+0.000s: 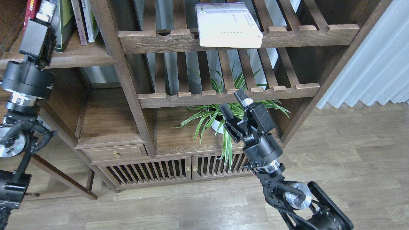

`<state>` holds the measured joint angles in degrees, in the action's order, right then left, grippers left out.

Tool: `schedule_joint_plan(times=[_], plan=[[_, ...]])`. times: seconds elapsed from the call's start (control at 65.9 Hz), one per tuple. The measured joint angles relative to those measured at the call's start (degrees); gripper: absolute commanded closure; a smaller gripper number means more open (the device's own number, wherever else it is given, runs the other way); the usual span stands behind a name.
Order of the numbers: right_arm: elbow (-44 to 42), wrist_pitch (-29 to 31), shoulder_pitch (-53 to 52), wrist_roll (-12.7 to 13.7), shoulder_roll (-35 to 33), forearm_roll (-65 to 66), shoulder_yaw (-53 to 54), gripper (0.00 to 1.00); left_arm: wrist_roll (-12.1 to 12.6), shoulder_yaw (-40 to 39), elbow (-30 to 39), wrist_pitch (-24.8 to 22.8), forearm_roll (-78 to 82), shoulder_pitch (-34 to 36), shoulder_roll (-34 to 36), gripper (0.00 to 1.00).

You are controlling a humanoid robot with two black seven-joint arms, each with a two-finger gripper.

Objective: Organize books on shelf
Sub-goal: 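Lower the left gripper and raise the right gripper toward the white book, then grip the white book's edge with the right gripper and drag it outward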

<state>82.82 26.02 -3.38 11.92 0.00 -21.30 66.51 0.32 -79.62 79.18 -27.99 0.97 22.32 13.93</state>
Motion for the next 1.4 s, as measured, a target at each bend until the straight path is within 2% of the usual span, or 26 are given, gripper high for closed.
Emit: schedule_joint_plan(times=[0.273,0.364,0.455,0.471,0.577,0.85,1.017,1.154,1.397], plan=[[-0.4,-8.2,-4.8,-0.9,0.0,0.0,0.9,0.01,0.9,2.9,0.0,0.0,0.0,-5.7,-1.9,0.18],[-0.6,-9.5,-6.4,-1.0,0.0,0.0,1.0,0.01,1.1,4.7,0.0,0.0,0.0,-8.2,-1.9,0.23],[-0.6,-10.5,-7.3,-1.0,0.0,0.0,1.1,0.01,2.5,6.7,0.0,0.0,0.0,-10.9,-1.7,0.23],[-0.7,-11.3,-7.7,-1.1,0.0,0.0,1.3,0.01,3.4,7.7,0.0,0.0,0.0,-12.3,-1.7,0.23],[-0.8,-12.7,-8.7,-1.3,0.0,-0.1,2.5,0.01,4.4,9.2,0.0,0.0,0.2,-13.8,-1.9,0.23],[-0.8,-17.6,-12.7,-1.4,0.0,-0.1,6.4,0.01,5.3,12.6,-0.1,0.0,0.4,-14.3,-2.1,0.23],[-0.8,-25.0,-14.2,-1.4,-0.3,-0.2,7.8,0.02,6.5,13.3,-0.1,0.0,0.5,-14.0,-4.2,0.23],[-0.6,-28.1,-17.1,-1.4,-0.1,-1.2,8.7,0.02,7.8,13.3,-0.1,0.0,0.8,-13.9,-5.9,0.23],[-0.7,-32.8,-21.1,-1.6,0.0,-1.8,8.9,0.01,8.0,13.1,-0.1,0.0,0.9,-13.8,-6.2,0.23]])
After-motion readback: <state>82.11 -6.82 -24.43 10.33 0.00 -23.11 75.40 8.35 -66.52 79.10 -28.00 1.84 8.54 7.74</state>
